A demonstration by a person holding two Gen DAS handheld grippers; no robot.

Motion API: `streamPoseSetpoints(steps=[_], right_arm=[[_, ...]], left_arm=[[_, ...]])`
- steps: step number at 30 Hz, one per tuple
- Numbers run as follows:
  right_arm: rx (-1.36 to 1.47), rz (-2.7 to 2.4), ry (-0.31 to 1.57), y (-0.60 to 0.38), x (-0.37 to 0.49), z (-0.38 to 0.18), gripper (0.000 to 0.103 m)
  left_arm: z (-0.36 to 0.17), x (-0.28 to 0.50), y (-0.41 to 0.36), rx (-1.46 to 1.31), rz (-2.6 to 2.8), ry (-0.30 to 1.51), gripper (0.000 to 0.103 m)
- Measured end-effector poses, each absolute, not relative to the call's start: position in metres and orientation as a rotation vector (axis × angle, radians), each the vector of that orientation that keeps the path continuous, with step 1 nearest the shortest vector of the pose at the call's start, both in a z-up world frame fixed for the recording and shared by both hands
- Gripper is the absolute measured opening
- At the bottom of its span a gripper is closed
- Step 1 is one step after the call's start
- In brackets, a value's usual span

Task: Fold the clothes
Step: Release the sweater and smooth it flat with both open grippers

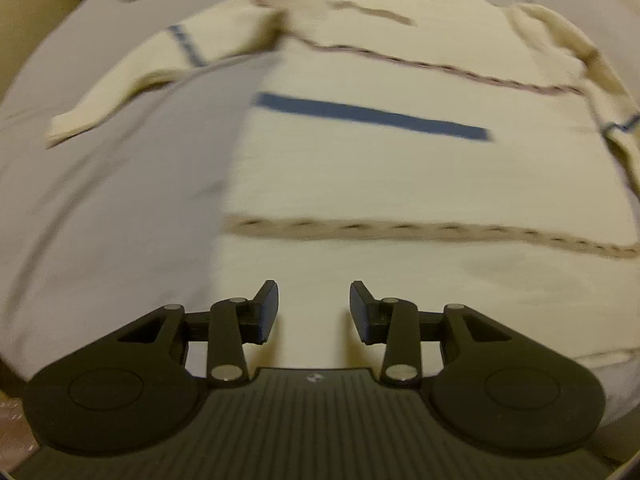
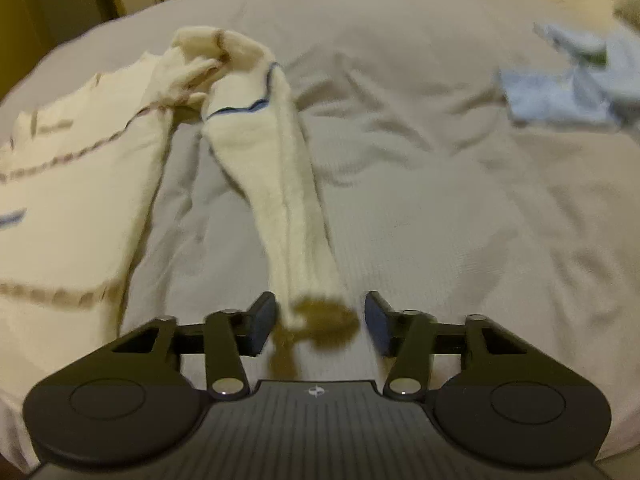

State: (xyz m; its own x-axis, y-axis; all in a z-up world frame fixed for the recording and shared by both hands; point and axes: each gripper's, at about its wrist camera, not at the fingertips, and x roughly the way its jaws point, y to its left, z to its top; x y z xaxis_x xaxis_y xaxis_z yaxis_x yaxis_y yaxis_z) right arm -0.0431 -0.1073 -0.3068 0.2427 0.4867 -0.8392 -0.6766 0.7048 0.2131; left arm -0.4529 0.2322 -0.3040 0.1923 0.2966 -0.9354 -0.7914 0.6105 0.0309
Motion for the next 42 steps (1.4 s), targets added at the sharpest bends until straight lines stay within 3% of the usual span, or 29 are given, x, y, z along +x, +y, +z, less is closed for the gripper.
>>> streamPoseSetpoints(steps=[9, 13, 17, 20, 22, 23, 24, 26, 33, 42], right_arm=[[0.291, 0.703, 1.080, -0.185, 0.097, -0.231, 0.007], [0.203, 0.606, 1.132, -0.181, 0.158, -0.222, 0.007], [-0.063, 0.388, 1.203, -0.160, 0.174, -0.270, 0.008], [-0.237, 0.188, 1.181, -0.153, 0.162, -0.299, 0.021], [-0.222, 0.126, 1.100, -0.151, 0.138, -0.292, 0.030], [-0.198, 0.122, 1.061, -0.148, 0.124, -0.286, 0.054], [-0.168, 0.144, 1.028, -0.143, 0.108, -0.280, 0.071], [-0.139, 0.263, 1.015, -0.123, 0.072, -0.275, 0.071], [-0.047, 0.605, 1.259, -0.013, -0.047, -0.305, 0.071], [0.069, 0.661, 1.279, 0.093, -0.139, -0.310, 0.071]], left_arm=[[-0.307, -0.441, 0.223, -0.514, 0.744, 1.171, 0.035], [-0.307, -0.439, 0.223, -0.526, 0.720, 1.180, 0.035], [-0.313, -0.431, 0.219, -0.517, 0.700, 1.180, 0.035], [-0.312, -0.434, 0.220, -0.521, 0.713, 1.182, 0.037], [-0.307, -0.442, 0.225, -0.526, 0.740, 1.170, 0.044], [-0.302, -0.449, 0.231, -0.537, 0.764, 1.156, 0.048], [-0.297, -0.458, 0.238, -0.554, 0.794, 1.138, 0.049], [-0.291, -0.476, 0.256, -0.604, 0.856, 1.102, 0.049], [-0.294, -0.548, 0.353, -0.902, 1.094, 0.883, 0.050], [-0.316, -0.638, 0.490, -1.178, 1.227, 0.593, 0.045]])
